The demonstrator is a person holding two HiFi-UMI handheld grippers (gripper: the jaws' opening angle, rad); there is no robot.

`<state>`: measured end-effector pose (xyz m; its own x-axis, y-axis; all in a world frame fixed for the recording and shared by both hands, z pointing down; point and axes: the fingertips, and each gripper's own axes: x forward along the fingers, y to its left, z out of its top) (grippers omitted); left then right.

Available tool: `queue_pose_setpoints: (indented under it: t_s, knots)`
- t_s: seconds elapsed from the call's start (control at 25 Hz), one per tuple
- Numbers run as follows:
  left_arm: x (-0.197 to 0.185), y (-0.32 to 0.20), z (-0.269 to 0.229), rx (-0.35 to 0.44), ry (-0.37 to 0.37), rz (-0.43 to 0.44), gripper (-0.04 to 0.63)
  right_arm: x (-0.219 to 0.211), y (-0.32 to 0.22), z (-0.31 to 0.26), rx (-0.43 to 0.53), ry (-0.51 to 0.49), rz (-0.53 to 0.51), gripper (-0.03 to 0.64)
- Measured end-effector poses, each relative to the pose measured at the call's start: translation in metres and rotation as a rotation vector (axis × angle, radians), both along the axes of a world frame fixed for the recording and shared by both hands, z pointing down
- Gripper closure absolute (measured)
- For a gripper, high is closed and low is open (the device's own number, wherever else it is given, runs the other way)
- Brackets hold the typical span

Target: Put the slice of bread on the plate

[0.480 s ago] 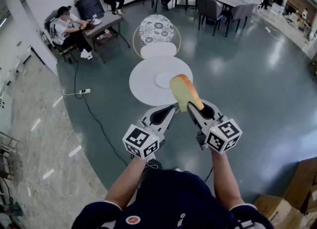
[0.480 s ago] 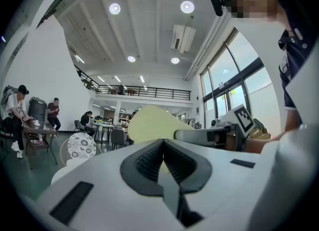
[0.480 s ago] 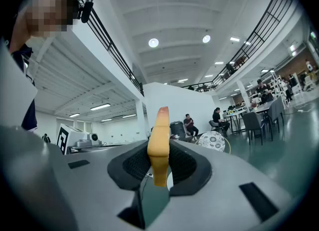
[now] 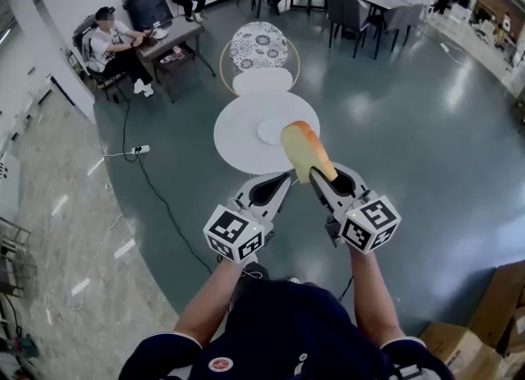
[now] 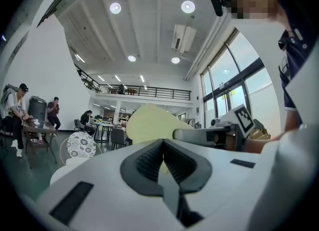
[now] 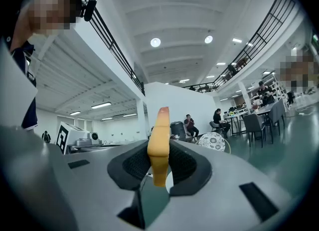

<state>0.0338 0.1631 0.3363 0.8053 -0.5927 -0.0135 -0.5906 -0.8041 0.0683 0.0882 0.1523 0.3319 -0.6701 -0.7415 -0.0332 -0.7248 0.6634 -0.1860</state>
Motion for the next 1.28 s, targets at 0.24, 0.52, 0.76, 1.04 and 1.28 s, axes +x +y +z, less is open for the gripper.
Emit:
queue_pose_setpoints:
  t_s: [0.24, 0.52, 0.76, 1.04, 1.28]
  knots:
    - [0.001, -0.002, 0.005, -0.005, -0.004, 0.001, 0.588, 0.001, -0.003, 0.004, -0.003, -0.004, 0.002, 0.528]
    - [0.003, -0.003, 0.005, -0.004, -0.006, -0.001, 0.588, 0.004, -0.004, 0.002, 0.002, -0.003, 0.003, 0.528]
    - [0.006, -0.003, 0.007, -0.003, -0.011, -0.004, 0.588, 0.007, -0.005, 0.003, 0.009, -0.006, -0.001, 0.528]
    - [0.013, -0.005, 0.008, -0.006, -0.023, -0.008, 0.588, 0.015, -0.008, 0.004, -0.001, -0.012, -0.004, 0.528]
    - [0.016, -0.011, 0.011, -0.02, -0.039, -0.016, 0.588, 0.02, -0.016, 0.005, -0.006, -0.014, -0.013, 0.528]
